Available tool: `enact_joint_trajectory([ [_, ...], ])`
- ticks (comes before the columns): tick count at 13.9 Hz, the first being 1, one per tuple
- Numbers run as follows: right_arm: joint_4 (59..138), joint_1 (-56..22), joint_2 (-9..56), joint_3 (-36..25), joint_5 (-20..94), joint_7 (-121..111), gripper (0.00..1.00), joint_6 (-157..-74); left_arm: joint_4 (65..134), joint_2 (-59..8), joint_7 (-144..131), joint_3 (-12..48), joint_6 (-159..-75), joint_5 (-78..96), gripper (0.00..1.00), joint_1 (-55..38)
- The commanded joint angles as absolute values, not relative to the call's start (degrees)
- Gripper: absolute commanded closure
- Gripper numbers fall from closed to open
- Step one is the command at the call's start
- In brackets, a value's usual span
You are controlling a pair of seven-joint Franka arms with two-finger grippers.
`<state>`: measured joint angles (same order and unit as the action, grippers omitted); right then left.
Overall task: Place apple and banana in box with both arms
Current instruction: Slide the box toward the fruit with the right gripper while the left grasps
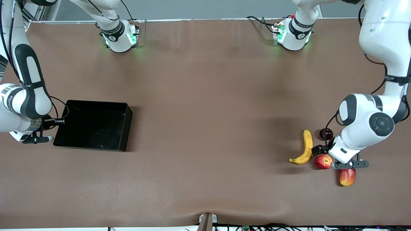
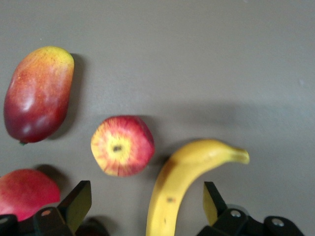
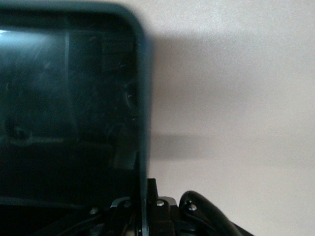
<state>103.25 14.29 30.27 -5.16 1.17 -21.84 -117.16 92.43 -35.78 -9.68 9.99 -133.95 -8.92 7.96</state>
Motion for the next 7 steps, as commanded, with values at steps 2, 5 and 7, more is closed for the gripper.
enact_joint_trajectory([
  [2,100.30,15.47,29.09,-4.13,5.78,-22.32,1.00,-109.55,85.09,-41.65,-13.18,9.93,-134.73,-9.67,0.00,8.61],
  [5,92.48,13.98,29.09,-3.96,8.70,-22.06,1.00,-97.94,84.11,-43.94,-15.99,7.83,-137.28,-9.76,0.00,7.83],
  [7,91.06,11.61,28.48,-3.96,10.36,-19.18,1.00,-94.67,84.11,-44.73,-16.00,7.30,-137.46,-9.84,0.00,7.56],
])
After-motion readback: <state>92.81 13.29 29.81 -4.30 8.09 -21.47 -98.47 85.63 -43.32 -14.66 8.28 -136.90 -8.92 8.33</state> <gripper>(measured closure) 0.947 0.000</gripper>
